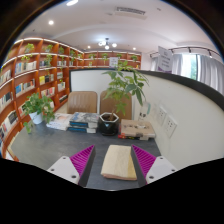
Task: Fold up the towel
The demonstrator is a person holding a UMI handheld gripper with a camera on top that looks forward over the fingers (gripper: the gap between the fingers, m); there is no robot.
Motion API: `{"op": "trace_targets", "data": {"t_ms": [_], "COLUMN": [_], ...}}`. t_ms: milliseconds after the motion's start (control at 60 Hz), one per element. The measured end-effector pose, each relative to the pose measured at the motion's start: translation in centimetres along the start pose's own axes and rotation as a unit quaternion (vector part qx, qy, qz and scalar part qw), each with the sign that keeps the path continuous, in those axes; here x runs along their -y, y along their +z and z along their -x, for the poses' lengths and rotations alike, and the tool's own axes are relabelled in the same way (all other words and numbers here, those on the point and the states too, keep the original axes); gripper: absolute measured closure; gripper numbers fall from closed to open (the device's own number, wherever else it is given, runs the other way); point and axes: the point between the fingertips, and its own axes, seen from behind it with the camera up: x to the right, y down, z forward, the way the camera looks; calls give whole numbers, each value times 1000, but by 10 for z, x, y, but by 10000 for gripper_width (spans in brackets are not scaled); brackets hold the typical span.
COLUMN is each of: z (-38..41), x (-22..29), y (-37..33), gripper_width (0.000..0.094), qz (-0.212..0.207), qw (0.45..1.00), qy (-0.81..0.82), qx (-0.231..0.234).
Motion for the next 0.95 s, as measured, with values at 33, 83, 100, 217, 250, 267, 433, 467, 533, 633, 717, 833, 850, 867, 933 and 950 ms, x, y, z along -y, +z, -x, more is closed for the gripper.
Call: {"op": "trace_targets", "data": {"t_ms": [33,83,100,217,250,267,433,467,533,633,717,833,850,867,933,950], "z": [16,37,45,91,103,108,154,161,174,194,201,206,207,207,208,208], "x": [4,8,6,-5,-13,-15,-43,-49,-55,-59,-61,-61,-62,-62,-65,-66], "y": [-12,-30,-35,-69,-78,-82,-115,-121,-131,-143,-153,-161,-162,-162,-163,-164], "gripper_width": [230,231,231,233,234,234,226,227,227,225,225,224,226,225,226,225], "qz": [-5,-12,-14,-11,-9,-8,3,3,2,0,-2,-5,-6,-7,-6,-5], "qw": [1000,1000,1000,999,999,999,998,998,998,997,997,997,997,997,997,997], "qy": [0,-1,-2,-9,-11,-12,-15,-14,-15,-12,-7,-6,-5,-5,-4,-5], "qx": [12,22,26,42,46,47,55,57,61,73,77,75,76,77,76,75]}}
